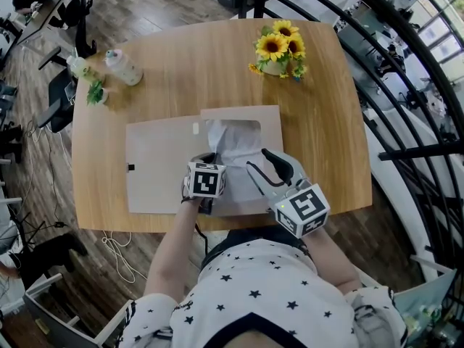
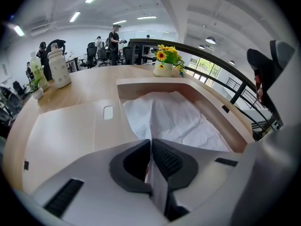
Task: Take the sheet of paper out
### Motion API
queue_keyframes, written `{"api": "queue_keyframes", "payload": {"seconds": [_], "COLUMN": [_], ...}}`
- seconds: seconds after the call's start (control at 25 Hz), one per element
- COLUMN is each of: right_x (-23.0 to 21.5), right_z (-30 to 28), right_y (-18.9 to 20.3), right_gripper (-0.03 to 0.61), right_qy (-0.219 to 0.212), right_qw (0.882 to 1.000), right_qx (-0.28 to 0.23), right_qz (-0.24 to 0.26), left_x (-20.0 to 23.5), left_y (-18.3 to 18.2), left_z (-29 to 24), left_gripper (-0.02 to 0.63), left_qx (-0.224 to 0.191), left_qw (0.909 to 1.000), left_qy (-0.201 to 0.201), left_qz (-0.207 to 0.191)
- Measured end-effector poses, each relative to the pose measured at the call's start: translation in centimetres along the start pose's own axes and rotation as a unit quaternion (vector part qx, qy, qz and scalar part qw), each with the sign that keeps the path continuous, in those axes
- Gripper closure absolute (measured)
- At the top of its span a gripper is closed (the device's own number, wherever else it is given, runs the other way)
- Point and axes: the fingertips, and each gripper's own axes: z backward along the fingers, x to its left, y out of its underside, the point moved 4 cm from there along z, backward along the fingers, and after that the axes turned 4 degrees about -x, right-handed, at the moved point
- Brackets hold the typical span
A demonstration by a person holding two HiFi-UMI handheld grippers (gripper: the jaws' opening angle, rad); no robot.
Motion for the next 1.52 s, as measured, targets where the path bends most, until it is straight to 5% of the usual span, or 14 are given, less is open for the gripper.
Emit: {"api": "queue_keyframes", "payload": {"seconds": [0.68,1.52], "right_x": [2.3,10.3], "right_z": [2.1,6.9], "right_y": [-0.1,2.0], "right_gripper": [0.410,0.410], "right_qy": [0.005,0.013], "right_qw": [1.000,0.999], "right_qx": [-0.006,-0.027], "right_qz": [0.010,0.026], "left_x": [2.0,3.9], "left_y": [0.6,3.3], "left_z": [3.4,13.3], "left_gripper": [0.607,0.607], "left_qx": [-0.030,-0.134], "left_qw": [0.9992,0.9880], "left_qy": [-0.025,-0.069], "left_qz": [0.012,0.033]}}
